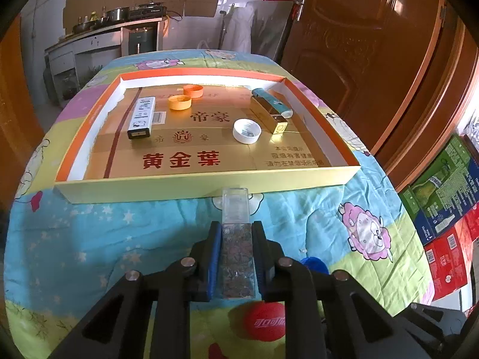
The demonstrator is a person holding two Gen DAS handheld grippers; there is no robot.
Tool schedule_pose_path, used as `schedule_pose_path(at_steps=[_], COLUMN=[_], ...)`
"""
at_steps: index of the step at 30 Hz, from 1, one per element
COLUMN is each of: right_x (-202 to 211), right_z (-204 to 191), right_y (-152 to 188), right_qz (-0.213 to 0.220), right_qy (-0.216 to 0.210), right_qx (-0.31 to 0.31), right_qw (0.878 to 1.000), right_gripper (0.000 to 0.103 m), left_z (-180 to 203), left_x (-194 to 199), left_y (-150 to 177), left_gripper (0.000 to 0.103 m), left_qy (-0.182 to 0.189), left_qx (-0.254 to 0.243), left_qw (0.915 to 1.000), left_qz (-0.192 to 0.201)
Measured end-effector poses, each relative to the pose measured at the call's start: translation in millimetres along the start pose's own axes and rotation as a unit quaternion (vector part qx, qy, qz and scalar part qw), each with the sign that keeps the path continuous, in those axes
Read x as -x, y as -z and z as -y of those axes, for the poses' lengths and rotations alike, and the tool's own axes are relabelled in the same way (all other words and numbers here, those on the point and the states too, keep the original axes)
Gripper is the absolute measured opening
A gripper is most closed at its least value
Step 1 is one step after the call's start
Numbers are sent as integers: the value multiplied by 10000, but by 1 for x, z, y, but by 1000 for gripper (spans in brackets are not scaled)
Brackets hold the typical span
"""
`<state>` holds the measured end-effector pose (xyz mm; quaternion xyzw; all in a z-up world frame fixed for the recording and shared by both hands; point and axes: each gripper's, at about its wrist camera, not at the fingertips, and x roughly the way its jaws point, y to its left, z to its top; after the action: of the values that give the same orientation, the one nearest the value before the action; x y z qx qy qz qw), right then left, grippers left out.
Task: Organize rigid objects
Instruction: 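Grasp the clear bead-filled tube with the left tool while the right tool grasps the black cap, then carry the clear tube with the left tool while the right tool carries the black cap into the lid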
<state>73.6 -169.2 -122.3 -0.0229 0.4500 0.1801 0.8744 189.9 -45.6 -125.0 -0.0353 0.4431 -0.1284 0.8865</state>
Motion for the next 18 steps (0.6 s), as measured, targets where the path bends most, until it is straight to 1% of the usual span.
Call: schedule_pose_path(at_steps=[7,15,18], right_x=[1,8,12], right_z=[-1,-4,-4], right_y=[-3,-8,-11], right_qz=[32,110,206], right_qy=[8,3,20], right_qx=[-11,-1,6], right_qw=[10000,9999,9998], right_gripper=[31,31,30], left_z=[0,0,-1], left_x=[10,27,33], left_y=[-1,-5,-7], left_gripper=[20,20,20], left_qy=[-55,17,27], left_qx=[-116,-150,-140], left_qw=[9999,9995,9993], left_qz=[104,268,334])
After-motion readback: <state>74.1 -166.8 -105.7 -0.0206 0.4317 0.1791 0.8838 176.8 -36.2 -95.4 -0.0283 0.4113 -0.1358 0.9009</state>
